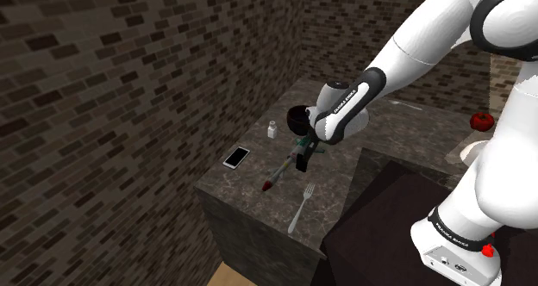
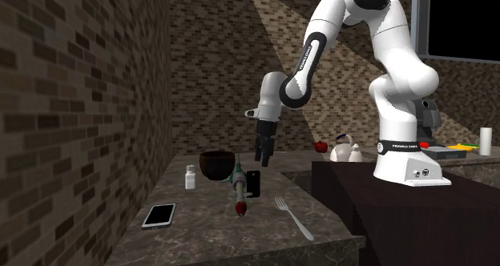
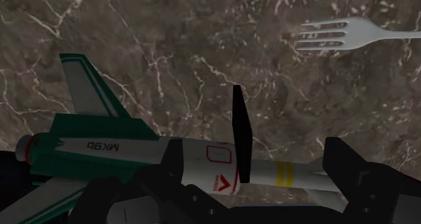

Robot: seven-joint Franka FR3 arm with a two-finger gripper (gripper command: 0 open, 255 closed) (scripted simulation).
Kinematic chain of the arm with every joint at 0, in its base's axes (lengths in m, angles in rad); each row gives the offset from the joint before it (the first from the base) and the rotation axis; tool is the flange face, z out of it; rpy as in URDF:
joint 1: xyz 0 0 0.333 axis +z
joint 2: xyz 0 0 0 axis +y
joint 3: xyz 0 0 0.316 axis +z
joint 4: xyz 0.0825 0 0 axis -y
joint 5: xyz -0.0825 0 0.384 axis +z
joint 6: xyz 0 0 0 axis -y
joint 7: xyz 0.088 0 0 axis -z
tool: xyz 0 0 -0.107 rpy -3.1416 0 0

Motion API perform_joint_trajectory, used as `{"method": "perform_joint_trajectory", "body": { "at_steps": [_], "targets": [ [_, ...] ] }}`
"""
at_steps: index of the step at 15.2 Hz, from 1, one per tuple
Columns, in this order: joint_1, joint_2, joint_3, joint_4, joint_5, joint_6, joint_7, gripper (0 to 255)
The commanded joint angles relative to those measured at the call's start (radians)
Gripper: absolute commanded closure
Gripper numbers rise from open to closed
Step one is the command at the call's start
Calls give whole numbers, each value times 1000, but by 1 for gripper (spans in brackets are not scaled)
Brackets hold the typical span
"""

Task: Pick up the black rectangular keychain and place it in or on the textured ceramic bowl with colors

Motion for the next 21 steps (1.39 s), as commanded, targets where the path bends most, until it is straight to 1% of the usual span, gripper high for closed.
{"method": "perform_joint_trajectory", "body": {
  "at_steps": [1,3,11,12,21],
  "targets": [
    [-8,36,13,8,17,29,-15,0],
    [-19,79,28,22,32,59,-28,0],
    [-19,79,28,22,32,58,-27,0],
    [-19,79,28,22,32,58,-27,255],
    [-19,79,28,22,32,59,-27,255]
  ]
}}
